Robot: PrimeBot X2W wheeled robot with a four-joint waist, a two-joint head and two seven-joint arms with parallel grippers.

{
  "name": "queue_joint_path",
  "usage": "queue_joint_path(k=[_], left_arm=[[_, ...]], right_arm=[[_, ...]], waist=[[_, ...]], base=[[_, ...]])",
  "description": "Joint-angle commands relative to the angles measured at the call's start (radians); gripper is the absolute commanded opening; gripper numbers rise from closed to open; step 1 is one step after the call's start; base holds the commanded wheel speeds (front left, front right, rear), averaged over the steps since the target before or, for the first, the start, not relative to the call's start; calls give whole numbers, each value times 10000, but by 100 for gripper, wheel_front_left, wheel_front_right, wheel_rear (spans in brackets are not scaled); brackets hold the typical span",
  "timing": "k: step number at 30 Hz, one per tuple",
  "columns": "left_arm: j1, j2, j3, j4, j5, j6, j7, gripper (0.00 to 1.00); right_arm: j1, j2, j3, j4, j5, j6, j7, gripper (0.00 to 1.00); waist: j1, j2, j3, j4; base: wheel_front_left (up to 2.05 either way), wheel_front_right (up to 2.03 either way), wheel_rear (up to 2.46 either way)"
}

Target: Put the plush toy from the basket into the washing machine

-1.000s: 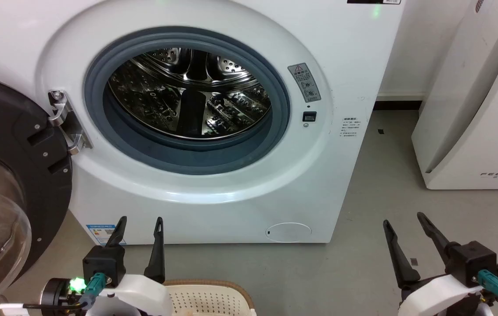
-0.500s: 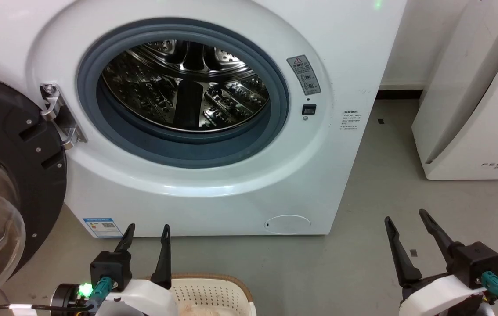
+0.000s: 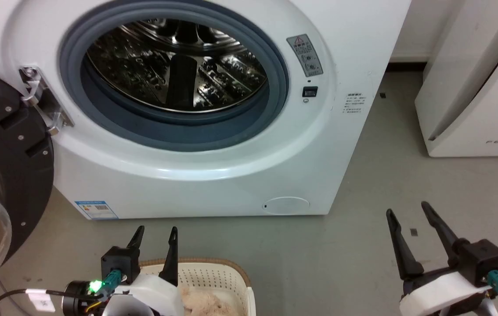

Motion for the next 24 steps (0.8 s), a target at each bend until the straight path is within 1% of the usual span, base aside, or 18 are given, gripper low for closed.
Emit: queue_joint_path(k=[1, 6, 13, 24], left_arm=[[-259, 4, -48, 222, -103, -43, -103, 100], [-635, 15, -136, 851, -114, -112, -208, 100], [-1266, 135, -408, 1796, -113, -354, -354, 100], [-2324, 362, -660, 3803, -163, -347, -536, 100]], right_arm=[[-258, -1, -9, -85, 131, -3, -124, 100], [-404, -1, 14, -149, 158, -4, -228, 100], [-618, -1, 20, -249, 221, -4, -374, 100], [-899, -1, -6, -424, 341, -5, -604, 100]], waist=[[0, 0, 172, -15], [0, 0, 578, -44], [0, 0, 1186, -100], [0, 0, 2213, -255]], base=[[0, 0, 0], [0, 0, 0], [0, 0, 0], [0, 0, 0]])
